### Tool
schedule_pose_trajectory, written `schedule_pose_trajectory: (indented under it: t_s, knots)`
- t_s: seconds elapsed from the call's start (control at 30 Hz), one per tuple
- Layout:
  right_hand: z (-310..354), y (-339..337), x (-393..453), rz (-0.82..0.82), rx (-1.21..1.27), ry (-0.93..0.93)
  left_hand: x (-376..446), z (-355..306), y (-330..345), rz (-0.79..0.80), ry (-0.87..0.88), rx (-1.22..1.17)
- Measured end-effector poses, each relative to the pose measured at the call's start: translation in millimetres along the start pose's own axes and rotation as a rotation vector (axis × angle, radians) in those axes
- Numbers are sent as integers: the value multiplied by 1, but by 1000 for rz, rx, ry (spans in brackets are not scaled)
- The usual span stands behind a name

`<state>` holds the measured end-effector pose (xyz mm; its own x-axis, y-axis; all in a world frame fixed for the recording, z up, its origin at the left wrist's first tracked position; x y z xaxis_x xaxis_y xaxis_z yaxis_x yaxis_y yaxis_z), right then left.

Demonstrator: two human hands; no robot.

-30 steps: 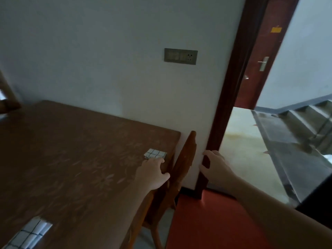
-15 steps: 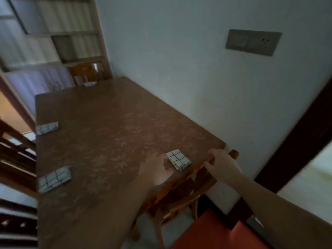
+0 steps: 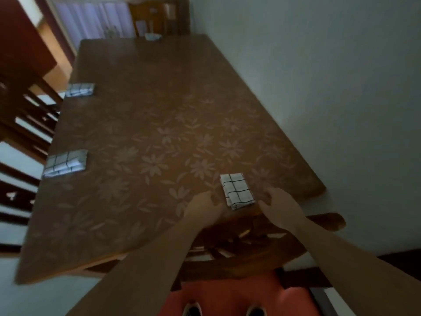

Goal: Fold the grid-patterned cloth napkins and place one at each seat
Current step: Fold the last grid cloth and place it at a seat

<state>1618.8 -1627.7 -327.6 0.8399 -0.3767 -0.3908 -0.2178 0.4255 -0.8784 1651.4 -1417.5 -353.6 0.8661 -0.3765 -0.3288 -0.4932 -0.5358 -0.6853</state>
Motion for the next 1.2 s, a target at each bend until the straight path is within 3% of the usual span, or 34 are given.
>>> schedule_pose_trajectory:
  t_s: [0.33, 0.73, 1.2]
  knots:
    - [-3, 36, 75, 152, 136, -45, 35, -3, 44, -175, -228, -240]
    - [2, 50, 94, 258, 258, -21, 40, 20, 47, -301, -340, -222]
    - [41, 71, 77, 272, 178, -120, 14, 54, 33, -356, -415, -266]
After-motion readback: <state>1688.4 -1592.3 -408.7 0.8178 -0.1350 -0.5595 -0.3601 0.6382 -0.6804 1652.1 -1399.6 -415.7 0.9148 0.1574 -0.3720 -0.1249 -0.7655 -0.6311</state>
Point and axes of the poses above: each hand's wrist, its own x-axis towards the middle knuckle, its own y-axis out of the palm, z = x × y, the point moved 7 cm from there along x, towards the middle knuckle, and after that the axes turned 12 degrees about y, right-handed, at the moved point
